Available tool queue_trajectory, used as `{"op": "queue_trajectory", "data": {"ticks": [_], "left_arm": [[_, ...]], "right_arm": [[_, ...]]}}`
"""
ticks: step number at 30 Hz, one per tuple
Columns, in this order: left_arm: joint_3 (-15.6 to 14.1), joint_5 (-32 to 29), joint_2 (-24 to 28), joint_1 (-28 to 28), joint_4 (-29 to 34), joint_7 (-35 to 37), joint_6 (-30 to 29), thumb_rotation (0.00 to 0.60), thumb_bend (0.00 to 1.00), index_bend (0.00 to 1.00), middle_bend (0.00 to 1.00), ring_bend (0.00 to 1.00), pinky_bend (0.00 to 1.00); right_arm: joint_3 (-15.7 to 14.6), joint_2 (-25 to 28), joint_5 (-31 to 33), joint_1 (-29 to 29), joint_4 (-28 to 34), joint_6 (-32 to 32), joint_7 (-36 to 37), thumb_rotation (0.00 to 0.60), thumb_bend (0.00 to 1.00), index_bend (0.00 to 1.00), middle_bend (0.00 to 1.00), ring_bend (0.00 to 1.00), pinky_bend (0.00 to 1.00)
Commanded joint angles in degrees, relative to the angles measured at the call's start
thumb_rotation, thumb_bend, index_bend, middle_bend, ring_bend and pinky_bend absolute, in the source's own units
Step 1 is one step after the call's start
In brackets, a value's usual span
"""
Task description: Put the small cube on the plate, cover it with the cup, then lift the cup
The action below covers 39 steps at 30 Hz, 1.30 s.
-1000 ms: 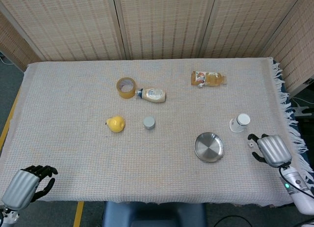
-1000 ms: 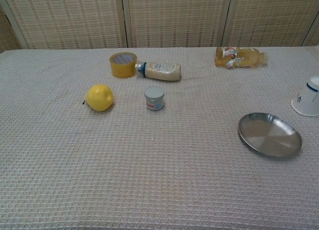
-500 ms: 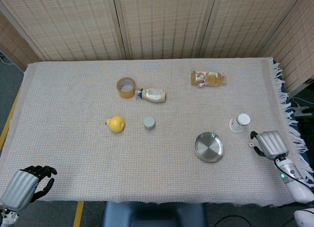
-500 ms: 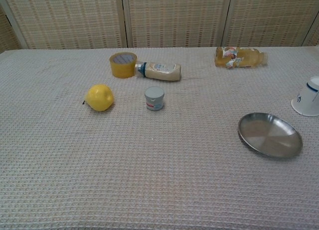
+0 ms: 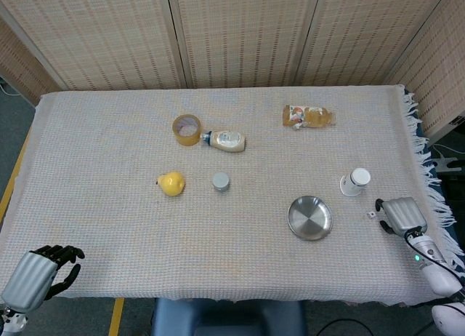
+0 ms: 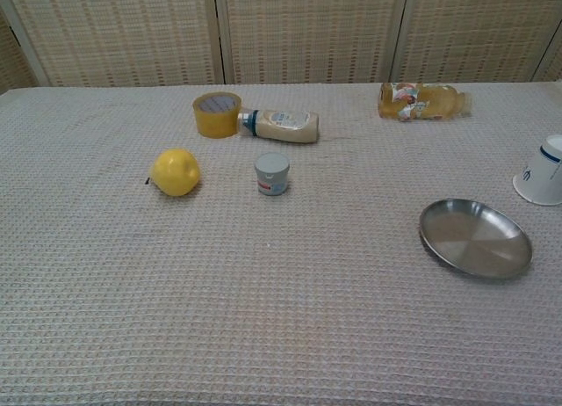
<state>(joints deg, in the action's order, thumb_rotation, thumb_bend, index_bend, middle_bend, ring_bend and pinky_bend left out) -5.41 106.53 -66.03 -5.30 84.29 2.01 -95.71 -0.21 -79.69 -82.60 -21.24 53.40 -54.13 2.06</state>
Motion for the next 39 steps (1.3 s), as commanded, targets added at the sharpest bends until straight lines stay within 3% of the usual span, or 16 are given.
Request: {"op": "queue_trajectory", "data": {"ticks": [1, 29, 39], "left_arm": [[0.0, 0.0, -0.1, 0.0, -0.1, 0.0, 0.0, 0.6, 0.43, 0.47, 0.56, 0.59, 0.69], [0.0, 0.2, -0.1, -0.1, 0.0, -0.3, 0.2, 0.6, 0.43, 0.47, 0.56, 0.59, 0.69], [-0.1, 0.4, 0.1, 0.0, 0.1, -0.1, 0.1, 0.6, 0.43, 0.47, 0.56, 0.59, 0.69]], "right_arm": [[-0.5, -1.3, -0.2, -0.1, -2.1, 0.9, 1.6, 0.6, 0.25, 0.44, 0.79, 0.65, 0.93], [-2.1, -7.8, -4.9, -1.2, -13.0, -2.3, 11.3, 0.6, 0.25, 0.42, 0.79, 0.65, 0.93], [-2.6, -9.2, -5.9, -1.3, -15.4, -3.6, 13.9, 0.6, 0.25, 0.46, 0.81, 0.68, 0.96]]}}
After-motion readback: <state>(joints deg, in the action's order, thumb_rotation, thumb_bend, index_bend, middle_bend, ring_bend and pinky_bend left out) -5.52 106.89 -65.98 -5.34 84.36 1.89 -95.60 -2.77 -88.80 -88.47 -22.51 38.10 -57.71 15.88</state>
